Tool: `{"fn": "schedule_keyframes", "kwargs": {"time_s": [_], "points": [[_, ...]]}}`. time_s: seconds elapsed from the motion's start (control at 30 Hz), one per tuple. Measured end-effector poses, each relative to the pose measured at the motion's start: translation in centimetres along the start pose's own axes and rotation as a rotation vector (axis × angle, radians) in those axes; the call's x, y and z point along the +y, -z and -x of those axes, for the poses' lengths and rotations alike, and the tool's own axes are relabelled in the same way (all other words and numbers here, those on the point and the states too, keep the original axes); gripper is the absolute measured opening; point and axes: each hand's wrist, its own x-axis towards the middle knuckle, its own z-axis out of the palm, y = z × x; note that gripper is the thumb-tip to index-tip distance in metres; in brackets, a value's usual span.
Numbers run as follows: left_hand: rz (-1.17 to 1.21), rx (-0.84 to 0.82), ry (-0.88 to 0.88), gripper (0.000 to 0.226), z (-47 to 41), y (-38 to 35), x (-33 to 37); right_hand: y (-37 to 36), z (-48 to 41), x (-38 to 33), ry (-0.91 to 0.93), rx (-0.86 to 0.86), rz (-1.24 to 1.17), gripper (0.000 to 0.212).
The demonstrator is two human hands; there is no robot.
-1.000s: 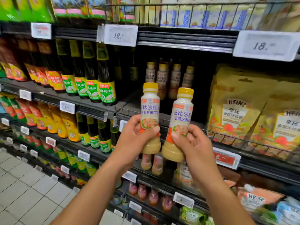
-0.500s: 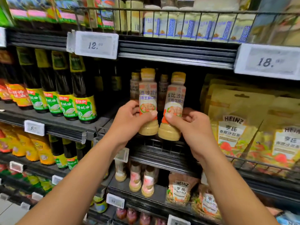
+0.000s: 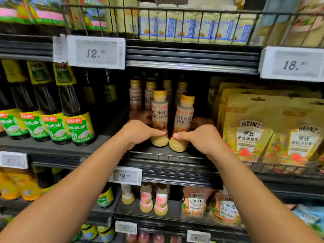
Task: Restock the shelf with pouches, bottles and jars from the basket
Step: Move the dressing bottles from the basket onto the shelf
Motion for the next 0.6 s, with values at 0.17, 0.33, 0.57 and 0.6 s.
{"fn": "schedule_keyframes", "kwargs": {"time_s": [0.17, 0.33, 0.57, 0.6], "points": [[-0.065, -0.051, -0.015, 0.084, -0.7, -0.5, -0.2, -0.4, -0.3, -0.5, -0.029, -0.006, 0.031, 0.05], [-0.188, -0.043, -0.028, 0.078, -0.8, -0.7, 0.0, -0.3, -0.1, -0.6, -0.035, 0.014, 0.075, 0.063], [-0.52, -0.08, 0.054, 0.088, -0.3, -0.1, 0.4, -0.2, 0.0, -1.0, -0.15, -0.039, 0.333, 0.061], [-0.528, -0.082, 0.062, 0.087, -0.5, -0.2, 0.7, -0.3, -0.4, -1.2, -0.162, -0.051, 0.337, 0.061]]}}
